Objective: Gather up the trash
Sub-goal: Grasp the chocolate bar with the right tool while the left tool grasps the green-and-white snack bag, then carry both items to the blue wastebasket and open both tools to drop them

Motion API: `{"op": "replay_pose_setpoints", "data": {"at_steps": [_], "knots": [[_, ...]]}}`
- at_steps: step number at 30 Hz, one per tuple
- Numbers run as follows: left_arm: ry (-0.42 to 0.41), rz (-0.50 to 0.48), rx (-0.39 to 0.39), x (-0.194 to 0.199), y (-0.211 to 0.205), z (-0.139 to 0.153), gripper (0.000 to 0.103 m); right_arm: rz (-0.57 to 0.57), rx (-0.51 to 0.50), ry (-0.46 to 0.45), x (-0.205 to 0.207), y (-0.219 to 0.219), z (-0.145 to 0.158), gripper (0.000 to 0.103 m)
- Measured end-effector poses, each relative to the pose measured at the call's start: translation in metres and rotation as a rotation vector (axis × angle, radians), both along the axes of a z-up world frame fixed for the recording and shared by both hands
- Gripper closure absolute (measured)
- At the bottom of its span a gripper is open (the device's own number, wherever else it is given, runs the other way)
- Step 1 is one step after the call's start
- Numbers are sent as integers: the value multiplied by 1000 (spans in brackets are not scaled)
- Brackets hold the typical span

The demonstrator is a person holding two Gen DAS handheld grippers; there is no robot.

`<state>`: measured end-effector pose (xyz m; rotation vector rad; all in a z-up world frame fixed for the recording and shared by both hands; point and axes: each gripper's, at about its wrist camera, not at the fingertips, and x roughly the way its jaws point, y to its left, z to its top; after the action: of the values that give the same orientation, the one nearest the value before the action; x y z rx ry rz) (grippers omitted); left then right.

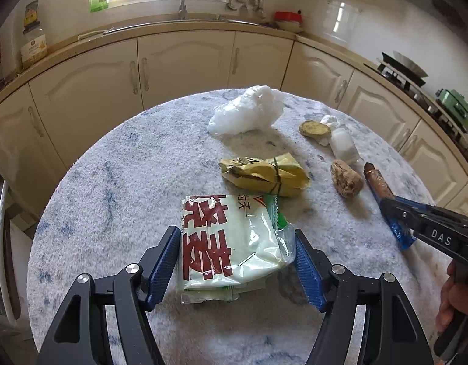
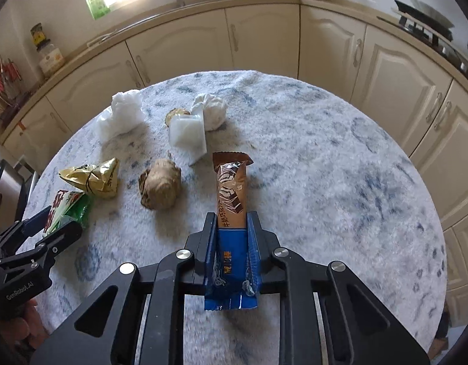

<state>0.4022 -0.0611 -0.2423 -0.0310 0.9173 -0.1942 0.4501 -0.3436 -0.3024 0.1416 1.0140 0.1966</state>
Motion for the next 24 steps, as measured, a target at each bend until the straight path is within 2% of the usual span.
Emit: {"op": "replay_pose_setpoints", "data": {"at_steps": [8,14,24], "knots": [[-16,-81,-16,-31,-33,13,36,-33,51,-10,-59,-31,17,84],[-79,-155,-16,-79,-65,38,36,-49,90,-49,-96,-47,38,84],[-168,-269,-13,-129,-120,66,36,-116,141,-124,-147,-100,69,84]]}}
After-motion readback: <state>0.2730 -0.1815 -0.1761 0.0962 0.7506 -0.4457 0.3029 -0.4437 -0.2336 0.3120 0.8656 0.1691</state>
